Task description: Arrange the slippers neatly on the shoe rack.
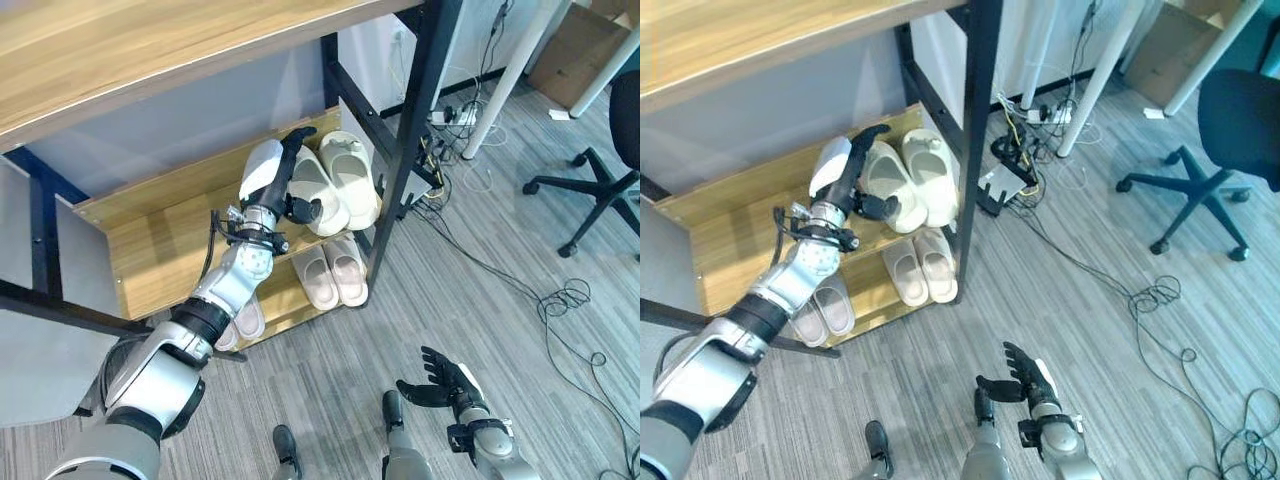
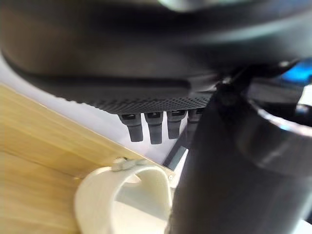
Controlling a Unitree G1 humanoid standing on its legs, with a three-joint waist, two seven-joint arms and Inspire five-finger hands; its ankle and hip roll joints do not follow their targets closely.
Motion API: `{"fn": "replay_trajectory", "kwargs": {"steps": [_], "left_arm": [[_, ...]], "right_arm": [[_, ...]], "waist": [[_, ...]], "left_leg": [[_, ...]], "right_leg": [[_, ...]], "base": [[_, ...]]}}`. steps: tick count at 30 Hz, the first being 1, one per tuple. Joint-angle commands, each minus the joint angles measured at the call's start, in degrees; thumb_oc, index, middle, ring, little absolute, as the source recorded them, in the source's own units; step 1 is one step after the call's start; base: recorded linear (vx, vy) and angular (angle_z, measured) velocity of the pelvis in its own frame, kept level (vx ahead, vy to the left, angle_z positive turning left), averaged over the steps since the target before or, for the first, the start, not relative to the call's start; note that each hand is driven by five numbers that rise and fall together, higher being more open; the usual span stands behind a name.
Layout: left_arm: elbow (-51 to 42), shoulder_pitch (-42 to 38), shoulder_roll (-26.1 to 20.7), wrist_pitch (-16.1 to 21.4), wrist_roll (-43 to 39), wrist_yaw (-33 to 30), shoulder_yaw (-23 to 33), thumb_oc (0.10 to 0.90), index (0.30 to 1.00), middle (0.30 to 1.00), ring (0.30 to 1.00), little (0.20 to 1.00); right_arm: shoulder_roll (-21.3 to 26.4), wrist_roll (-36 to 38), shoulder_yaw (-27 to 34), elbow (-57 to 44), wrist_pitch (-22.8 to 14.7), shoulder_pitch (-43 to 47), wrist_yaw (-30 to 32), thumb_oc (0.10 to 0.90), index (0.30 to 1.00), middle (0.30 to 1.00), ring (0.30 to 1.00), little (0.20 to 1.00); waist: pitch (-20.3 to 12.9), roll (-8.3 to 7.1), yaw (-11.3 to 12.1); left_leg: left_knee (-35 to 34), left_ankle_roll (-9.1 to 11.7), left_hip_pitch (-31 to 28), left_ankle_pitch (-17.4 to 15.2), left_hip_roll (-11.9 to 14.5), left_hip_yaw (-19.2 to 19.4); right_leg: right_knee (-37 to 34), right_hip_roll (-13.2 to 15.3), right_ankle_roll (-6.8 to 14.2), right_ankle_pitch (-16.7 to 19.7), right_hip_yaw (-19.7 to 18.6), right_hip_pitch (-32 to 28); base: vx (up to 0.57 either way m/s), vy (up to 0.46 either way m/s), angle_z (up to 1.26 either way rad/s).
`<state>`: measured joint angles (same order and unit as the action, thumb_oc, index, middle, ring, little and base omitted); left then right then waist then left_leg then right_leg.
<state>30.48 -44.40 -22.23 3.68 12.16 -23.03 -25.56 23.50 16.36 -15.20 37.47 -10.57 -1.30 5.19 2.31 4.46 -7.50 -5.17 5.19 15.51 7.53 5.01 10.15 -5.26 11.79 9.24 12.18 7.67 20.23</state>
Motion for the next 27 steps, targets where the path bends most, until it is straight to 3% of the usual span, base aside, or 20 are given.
{"fn": "replay_trajectory", "kwargs": {"steps": [1,6,14,18,27], "left_arm": [[-0.11,-5.93,-0.48,3.67,4.63,-5.5,3.89,0.8,0.9,0.9,0.9,0.9],[-3.13,-2.8,0.12,4.38,4.27,-4.98,4.6,0.8,0.9,0.9,0.9,0.9],[-15.34,5.15,2.12,6.99,6.31,-5.76,6.15,0.8,0.9,0.9,0.9,0.9],[-19.75,7.76,2.62,9.78,5.41,-3.48,3.26,0.8,0.9,0.9,0.9,0.9],[-19.59,10.73,3.85,12.01,3.82,-0.32,-1.87,0.8,0.9,0.9,0.9,0.9]], "right_arm": [[-0.14,0.88,3.15,-2.08,-2.19,1.24,1.41,0.8,0.9,0.9,0.9,0.9],[-0.59,1.07,3.12,-1.83,-1.92,1.43,1.62,0.8,0.9,0.9,0.9,0.9],[-2.0,1.19,2.9,-2.04,-1.89,0.89,2.3,0.8,0.9,0.9,0.9,0.9],[-2.45,1.63,1.89,-1.33,-2.25,1.71,2.34,0.8,0.9,0.9,0.9,0.9],[-2.31,2.0,1.21,-1.53,-2.66,0.93,2.31,0.8,0.9,0.9,0.9,0.9]], "waist": [[-1.95,-1.44,1.07],[-2.21,-1.75,1.58],[-2.58,-2.44,2.67],[-2.87,-2.37,2.99],[-2.96,-2.29,2.78]], "left_leg": [[0.17,-2.3,0.18,-6.17,-4.29,-1.96],[0.17,-2.4,-0.3,-6.12,-4.58,-2.26],[0.17,-2.46,-1.63,-6.17,-4.64,-2.88],[0.17,-2.47,-1.9,-6.04,-4.71,-2.99],[0.17,-2.61,-1.88,-5.88,-4.62,-2.92]], "right_leg": [[0.26,-0.86,1.83,-5.82,4.46,-1.41],[0.26,-0.84,1.79,-5.8,4.9,-1.97],[0.26,-0.82,1.58,-6.08,5.37,-3.84],[0.26,-0.76,1.57,-5.94,5.58,-4.1],[0.26,-1.18,1.41,-5.87,5.2,-3.92]], "base": [[-0.01,-0.001,0.07],[0.0,-0.005,0.1],[0.0,-0.002,0.01],[0.0,-0.006,-0.01],[0.0,0.0,0.0]]}}
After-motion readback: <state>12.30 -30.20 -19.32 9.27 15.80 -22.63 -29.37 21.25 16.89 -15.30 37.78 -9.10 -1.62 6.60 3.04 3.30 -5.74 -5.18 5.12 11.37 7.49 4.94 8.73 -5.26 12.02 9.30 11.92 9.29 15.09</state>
